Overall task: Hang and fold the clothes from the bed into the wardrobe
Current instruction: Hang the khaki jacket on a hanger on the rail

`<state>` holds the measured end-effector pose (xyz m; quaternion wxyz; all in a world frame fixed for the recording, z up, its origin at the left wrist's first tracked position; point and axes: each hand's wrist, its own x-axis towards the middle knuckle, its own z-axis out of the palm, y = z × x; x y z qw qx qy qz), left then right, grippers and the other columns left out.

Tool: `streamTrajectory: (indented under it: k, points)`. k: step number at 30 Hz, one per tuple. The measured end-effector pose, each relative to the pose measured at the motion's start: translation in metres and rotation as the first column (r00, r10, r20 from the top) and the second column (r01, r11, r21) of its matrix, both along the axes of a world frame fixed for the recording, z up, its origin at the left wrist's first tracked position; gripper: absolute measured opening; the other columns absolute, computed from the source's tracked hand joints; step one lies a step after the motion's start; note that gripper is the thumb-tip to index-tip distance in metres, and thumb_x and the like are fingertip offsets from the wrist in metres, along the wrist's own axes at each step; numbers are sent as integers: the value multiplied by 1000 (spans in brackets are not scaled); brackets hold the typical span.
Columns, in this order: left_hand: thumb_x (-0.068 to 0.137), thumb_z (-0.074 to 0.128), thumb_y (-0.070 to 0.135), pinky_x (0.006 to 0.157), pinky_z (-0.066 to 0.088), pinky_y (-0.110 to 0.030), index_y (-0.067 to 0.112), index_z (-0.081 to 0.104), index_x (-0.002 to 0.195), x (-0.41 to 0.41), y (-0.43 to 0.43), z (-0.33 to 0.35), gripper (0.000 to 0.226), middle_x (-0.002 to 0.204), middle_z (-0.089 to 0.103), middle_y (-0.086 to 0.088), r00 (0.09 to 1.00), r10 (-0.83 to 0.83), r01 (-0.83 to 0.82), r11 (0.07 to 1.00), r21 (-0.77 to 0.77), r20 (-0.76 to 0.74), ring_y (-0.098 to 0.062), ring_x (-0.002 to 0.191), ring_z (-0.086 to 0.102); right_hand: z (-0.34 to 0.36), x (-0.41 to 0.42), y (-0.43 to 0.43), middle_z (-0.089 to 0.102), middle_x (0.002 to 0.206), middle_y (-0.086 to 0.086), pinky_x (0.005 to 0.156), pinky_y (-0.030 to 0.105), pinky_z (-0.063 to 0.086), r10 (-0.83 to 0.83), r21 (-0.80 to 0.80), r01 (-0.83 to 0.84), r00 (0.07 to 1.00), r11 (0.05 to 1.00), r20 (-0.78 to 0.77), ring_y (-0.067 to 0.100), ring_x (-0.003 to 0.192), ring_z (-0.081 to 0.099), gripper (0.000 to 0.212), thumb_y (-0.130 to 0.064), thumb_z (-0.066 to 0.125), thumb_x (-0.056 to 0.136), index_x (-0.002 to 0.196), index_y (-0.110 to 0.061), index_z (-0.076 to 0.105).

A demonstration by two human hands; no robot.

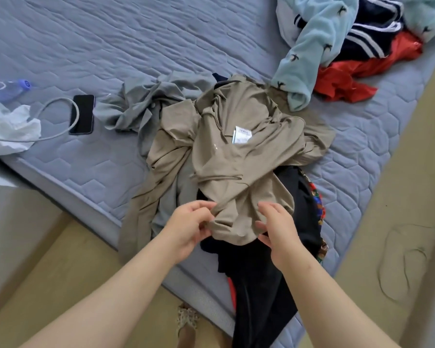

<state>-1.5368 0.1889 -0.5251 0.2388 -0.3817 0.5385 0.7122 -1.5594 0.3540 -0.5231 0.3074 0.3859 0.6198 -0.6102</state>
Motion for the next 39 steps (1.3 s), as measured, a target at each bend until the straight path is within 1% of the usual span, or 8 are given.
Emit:
streamTrajectory:
  k: [5,9,15,19,22,26,32,39]
  points:
    - [72,47,-13,54,51,-20,12,69,63,9,-4,42,35,67,65,-5,959,-277,284,932,225,-65,-9,58,62,36,-21,-16,65,108,6,82,41,51,-275,-356,298,954,886,116,25,102,61,39,-42,57,88,115,-14,56]
    - [60,54,-3,55,50,-18,15,72,64,16,0,74,25,64,64,-1,884,-453,466,840,278,-115,-8,58,61,62,-21,-25,64,105,11,69,32,52,-163,-183,149,985,972,-61,26,90,63,32,4,53,85,115,-8,54]
    - [85,46,-5,61,45,-11,22,69,90,24,-16,114,36,84,62,0,899,-420,382,891,-247,-123,-1,66,56,106,11,-9,68,82,14,73,36,53,84,-106,-105,979,989,-185,26,76,64,43,15,33,82,88,-10,68]
    - [79,40,-3,100,29,-26,40,29,139,37,-18,124,75,140,26,5,686,-726,455,484,-747,-53,-17,125,29,138,40,0,69,64,8,50,23,50,240,-160,-269,955,950,-176,17,55,65,51,14,32,79,65,-14,72]
    - [80,50,5,107,28,-39,34,41,133,39,-10,135,61,147,24,1,560,-824,487,251,-836,79,-23,136,22,163,50,-2,63,55,4,49,21,46,317,-178,-359,921,916,-227,15,49,59,52,13,32,75,54,-15,70]
    - [79,46,8,67,41,-31,28,48,93,51,-9,166,25,92,60,0,702,-709,359,427,-830,-61,-28,93,58,200,57,0,44,56,4,55,26,34,243,-138,-285,934,948,-264,17,52,44,24,-1,44,70,51,-16,43]
    - [76,52,3,66,40,-30,21,54,94,87,-27,221,26,77,60,1,736,-606,101,539,-836,-302,-23,82,56,234,69,-17,74,90,2,67,26,55,410,-94,-484,815,870,-410,18,83,71,24,-28,74,77,97,-16,68]
    - [74,68,1,65,45,-19,29,59,77,151,-75,264,29,66,64,10,801,-216,-296,668,-683,-558,0,66,57,267,94,-95,72,77,-2,63,21,55,487,-24,-614,648,789,-586,10,70,68,8,-9,69,82,87,-15,68]
